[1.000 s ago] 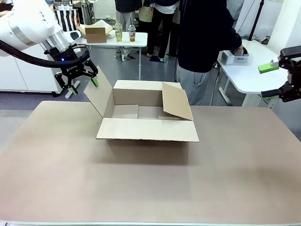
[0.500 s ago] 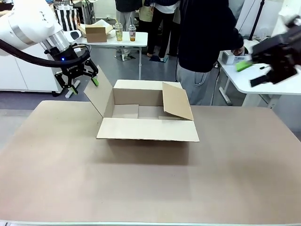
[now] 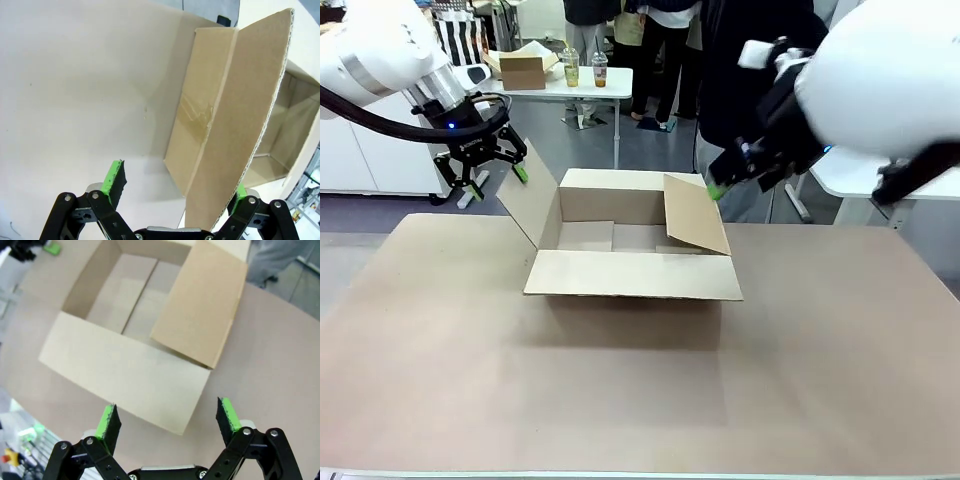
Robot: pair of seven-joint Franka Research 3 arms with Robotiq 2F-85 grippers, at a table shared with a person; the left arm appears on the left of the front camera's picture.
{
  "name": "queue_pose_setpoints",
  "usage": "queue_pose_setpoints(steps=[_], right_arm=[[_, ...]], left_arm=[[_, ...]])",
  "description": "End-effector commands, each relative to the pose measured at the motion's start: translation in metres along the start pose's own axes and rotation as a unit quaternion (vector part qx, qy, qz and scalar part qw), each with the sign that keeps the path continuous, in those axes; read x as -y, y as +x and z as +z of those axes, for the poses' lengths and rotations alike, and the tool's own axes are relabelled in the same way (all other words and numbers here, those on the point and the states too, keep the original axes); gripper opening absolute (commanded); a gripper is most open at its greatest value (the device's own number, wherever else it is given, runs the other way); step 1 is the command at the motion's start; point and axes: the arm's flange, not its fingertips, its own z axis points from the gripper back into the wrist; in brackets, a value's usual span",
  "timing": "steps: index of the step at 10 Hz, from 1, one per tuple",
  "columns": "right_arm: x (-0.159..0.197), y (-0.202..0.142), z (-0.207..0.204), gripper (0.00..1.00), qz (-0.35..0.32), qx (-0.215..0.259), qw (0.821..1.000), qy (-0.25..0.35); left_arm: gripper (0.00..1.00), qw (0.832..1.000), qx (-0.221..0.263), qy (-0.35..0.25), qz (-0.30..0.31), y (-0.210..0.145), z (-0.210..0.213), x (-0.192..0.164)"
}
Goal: Pack the gift set into the box.
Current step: Place both hands on the side flaps of the Package Box and spread them outward.
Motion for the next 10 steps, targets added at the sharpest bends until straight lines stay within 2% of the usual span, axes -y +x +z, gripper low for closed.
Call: queue_pose_setpoints(steps=[1, 2, 4, 5, 6, 8, 9, 10], right_arm=[[0.014, -0.016, 0.002, 1.0, 0.005, -0.022, 0.996, 0.087], [0.0, 0.0, 0.0, 1.0, 0.0, 0.0, 1.0, 0.0], [-0.006, -0.01, -0.007, 1.0, 0.01, -0.014, 1.0, 0.023], [-0.018, 0.002, -0.022, 1.0, -0.086, -0.114, 0.983, -0.116], [-0.034, 0.03, -0.053, 1.0, -0.075, -0.128, 0.98, -0.135], [-0.056, 0.083, -0.106, 1.0, -0.117, -0.134, 0.958, -0.223], [-0.065, 0.102, -0.134, 1.0, -0.117, -0.133, 0.959, -0.222], [-0.067, 0.116, -0.156, 1.0, -0.13, -0.108, 0.959, -0.229]], left_arm=[[1.0, 1.0, 0.007, 0.011, 0.007, -0.002, 0.002, 0.001], [1.0, 1.0, 0.007, 0.011, 0.007, -0.002, 0.002, 0.001], [1.0, 1.0, 0.007, 0.011, 0.007, -0.002, 0.002, 0.001], [1.0, 1.0, 0.007, 0.011, 0.007, -0.002, 0.002, 0.001], [1.0, 1.0, 0.007, 0.011, 0.007, -0.002, 0.002, 0.001], [1.0, 1.0, 0.007, 0.011, 0.007, -0.002, 0.002, 0.001], [1.0, 1.0, 0.007, 0.011, 0.007, -0.002, 0.002, 0.001], [1.0, 1.0, 0.007, 0.011, 0.007, -0.002, 0.002, 0.001]])
